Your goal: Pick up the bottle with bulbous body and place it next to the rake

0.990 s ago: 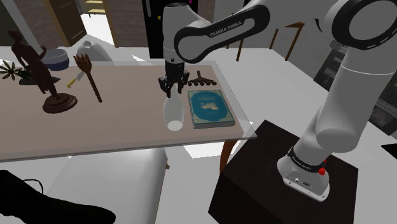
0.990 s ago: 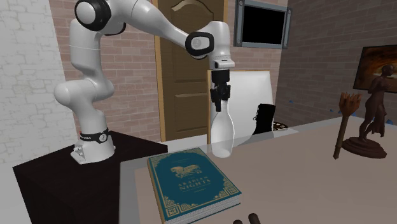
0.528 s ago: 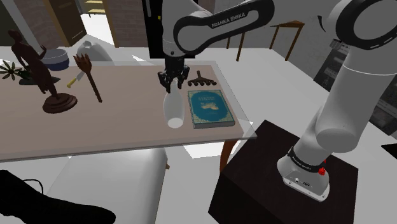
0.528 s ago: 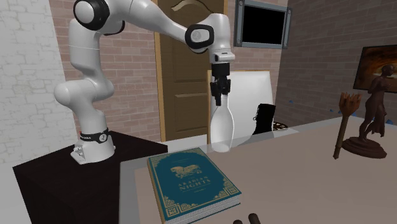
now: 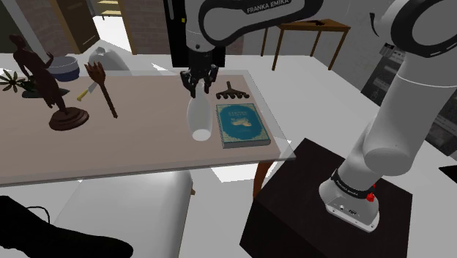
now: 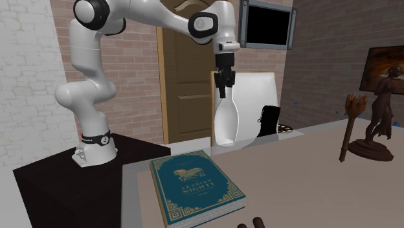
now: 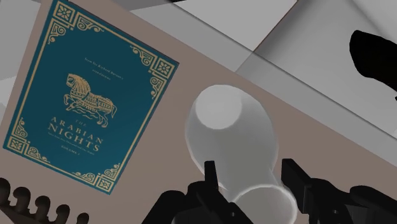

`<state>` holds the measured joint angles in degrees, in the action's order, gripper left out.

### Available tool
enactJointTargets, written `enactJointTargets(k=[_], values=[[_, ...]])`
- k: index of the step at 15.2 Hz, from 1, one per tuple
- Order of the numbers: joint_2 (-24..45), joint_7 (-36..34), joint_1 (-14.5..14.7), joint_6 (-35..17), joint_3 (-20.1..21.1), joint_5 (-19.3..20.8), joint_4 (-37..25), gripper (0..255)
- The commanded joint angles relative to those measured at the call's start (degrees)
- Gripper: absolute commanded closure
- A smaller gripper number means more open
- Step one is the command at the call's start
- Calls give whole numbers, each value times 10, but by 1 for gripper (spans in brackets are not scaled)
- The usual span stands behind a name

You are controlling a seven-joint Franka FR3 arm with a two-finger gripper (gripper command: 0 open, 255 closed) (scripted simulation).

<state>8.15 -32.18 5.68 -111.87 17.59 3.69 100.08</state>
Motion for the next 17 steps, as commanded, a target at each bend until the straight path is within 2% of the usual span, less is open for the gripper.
enactJointTargets(k=[1,10,17], values=[[-1,1,0,17,0,-1,-16,255],[-3,3,1,79,1,-2,-76,255],[-57,102,-54,63,-40,-28,-11,255]])
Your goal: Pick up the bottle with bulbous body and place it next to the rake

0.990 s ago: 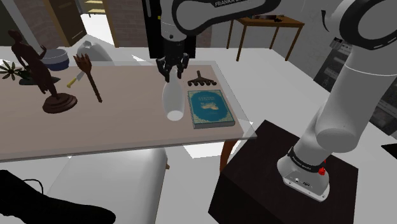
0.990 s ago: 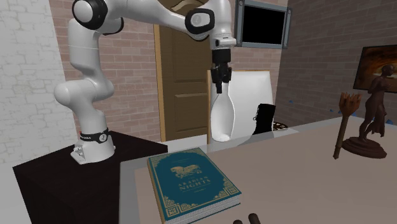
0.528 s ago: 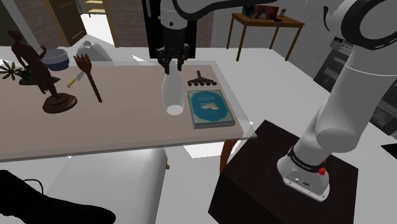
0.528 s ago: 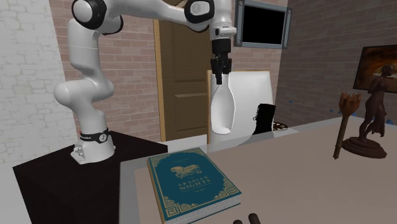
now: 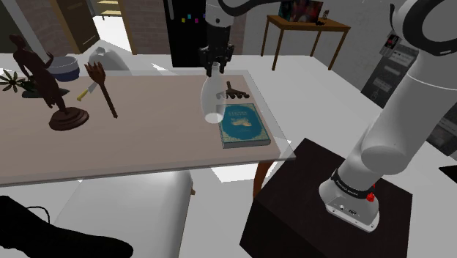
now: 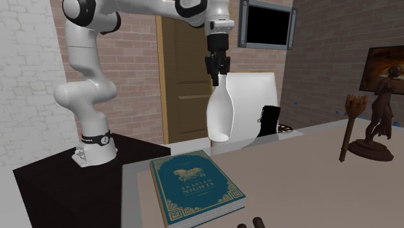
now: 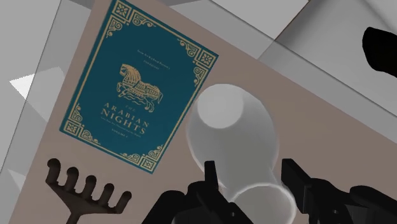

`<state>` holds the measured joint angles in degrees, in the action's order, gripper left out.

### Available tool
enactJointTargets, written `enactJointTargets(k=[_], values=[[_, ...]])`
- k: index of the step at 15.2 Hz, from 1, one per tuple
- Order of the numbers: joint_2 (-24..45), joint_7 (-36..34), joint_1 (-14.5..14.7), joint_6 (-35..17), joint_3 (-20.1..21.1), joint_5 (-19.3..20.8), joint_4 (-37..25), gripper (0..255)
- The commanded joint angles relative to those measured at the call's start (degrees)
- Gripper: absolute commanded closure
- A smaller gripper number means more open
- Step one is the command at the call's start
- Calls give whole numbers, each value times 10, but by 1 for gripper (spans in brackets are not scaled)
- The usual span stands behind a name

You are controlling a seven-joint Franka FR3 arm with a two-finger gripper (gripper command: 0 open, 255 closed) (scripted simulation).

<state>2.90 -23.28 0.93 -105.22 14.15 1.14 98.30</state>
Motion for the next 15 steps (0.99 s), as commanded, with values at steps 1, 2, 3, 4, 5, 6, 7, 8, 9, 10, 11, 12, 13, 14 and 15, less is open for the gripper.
enactJointTargets(k=[1,2,3,4,5,6,7,8,9,10,11,12,13,14,15], values=[[-9,27,-14,-4,-12,-5,13,255],[-14,41,-21,-5,-18,-7,18,255],[-18,55,-28,-6,-25,-9,23,255],[-22,69,-35,-7,-32,-11,27,255],[-25,83,-41,-8,-38,-12,31,255],[-27,97,-48,-8,-45,-14,34,255],[-29,111,-55,-8,-52,-15,36,255],[-30,125,-62,-8,-58,-16,37,255],[-31,138,-68,-8,-65,-18,38,255],[-31,152,-75,-8,-72,-19,38,255],[-30,166,-82,-8,-79,-19,37,255],[-29,179,-89,-7,-85,-20,36,255],[-28,193,-95,-7,-92,-21,34,255],[-26,206,-102,-6,-99,-22,31,255],[-23,219,-108,-5,-105,-23,28,255]])
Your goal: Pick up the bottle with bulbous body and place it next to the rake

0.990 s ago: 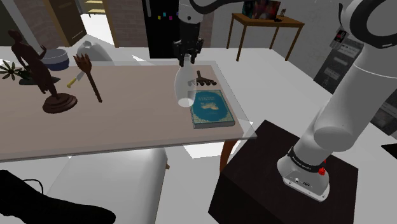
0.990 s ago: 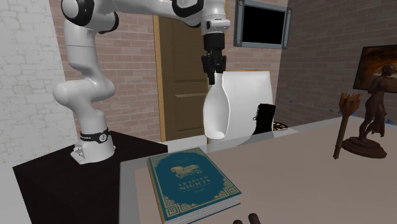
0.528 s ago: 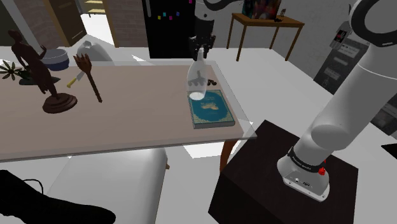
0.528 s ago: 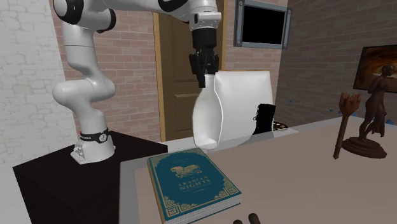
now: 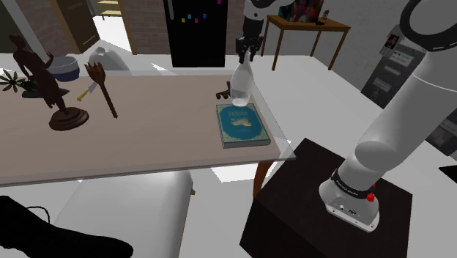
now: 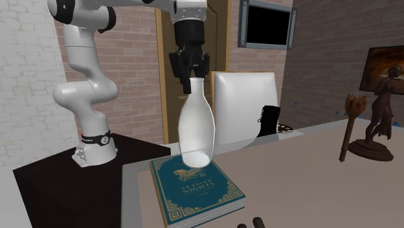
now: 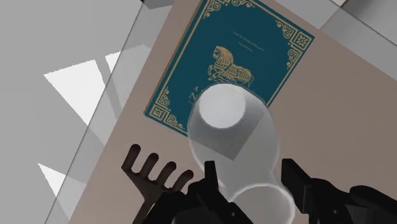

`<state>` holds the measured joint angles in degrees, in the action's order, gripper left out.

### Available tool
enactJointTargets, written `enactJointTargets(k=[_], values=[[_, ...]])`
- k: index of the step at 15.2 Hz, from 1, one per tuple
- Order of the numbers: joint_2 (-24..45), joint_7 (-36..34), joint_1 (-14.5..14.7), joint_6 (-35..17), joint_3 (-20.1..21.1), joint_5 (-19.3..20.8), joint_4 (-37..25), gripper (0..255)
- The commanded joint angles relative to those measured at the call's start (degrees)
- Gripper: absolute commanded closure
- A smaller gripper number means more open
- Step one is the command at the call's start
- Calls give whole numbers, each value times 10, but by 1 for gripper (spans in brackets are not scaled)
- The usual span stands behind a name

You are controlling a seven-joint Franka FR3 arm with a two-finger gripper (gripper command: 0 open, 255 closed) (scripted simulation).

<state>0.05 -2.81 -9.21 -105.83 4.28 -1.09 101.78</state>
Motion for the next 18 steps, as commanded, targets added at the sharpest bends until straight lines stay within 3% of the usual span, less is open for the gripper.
enactJointTargets(k=[1,9,17,18], values=[[9,28,-13,2,-13,-1,-11,255],[55,132,-67,18,-62,-11,-70,255],[144,236,-130,54,-103,-30,-191,255],[144,236,-130,46,-103,-30,-182,255]])
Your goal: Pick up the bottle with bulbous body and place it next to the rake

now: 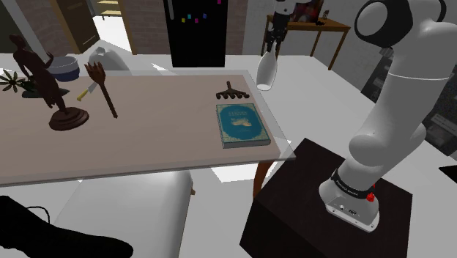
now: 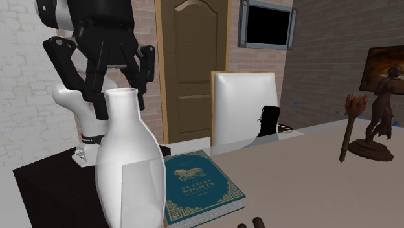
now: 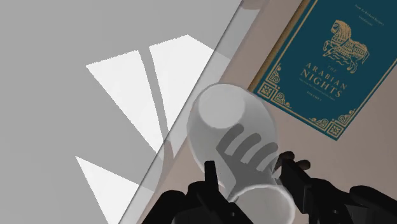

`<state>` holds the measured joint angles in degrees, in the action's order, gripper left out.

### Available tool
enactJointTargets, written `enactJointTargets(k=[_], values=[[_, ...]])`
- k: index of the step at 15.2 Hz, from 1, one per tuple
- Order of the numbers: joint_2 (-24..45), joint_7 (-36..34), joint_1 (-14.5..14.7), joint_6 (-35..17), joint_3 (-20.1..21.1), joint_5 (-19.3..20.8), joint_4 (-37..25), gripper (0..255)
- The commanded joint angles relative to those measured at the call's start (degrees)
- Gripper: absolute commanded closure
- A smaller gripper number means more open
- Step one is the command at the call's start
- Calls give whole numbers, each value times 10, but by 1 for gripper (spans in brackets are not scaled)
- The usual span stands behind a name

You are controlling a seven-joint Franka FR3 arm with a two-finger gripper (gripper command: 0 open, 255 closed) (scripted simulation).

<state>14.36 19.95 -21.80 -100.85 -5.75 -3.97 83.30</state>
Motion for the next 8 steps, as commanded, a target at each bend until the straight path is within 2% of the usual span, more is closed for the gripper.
enactJointTargets(k=[1,8], values=[[0,9,-4,-11,-2,-1,12,255],[-1,11,-3,-66,-2,-2,67,255]])
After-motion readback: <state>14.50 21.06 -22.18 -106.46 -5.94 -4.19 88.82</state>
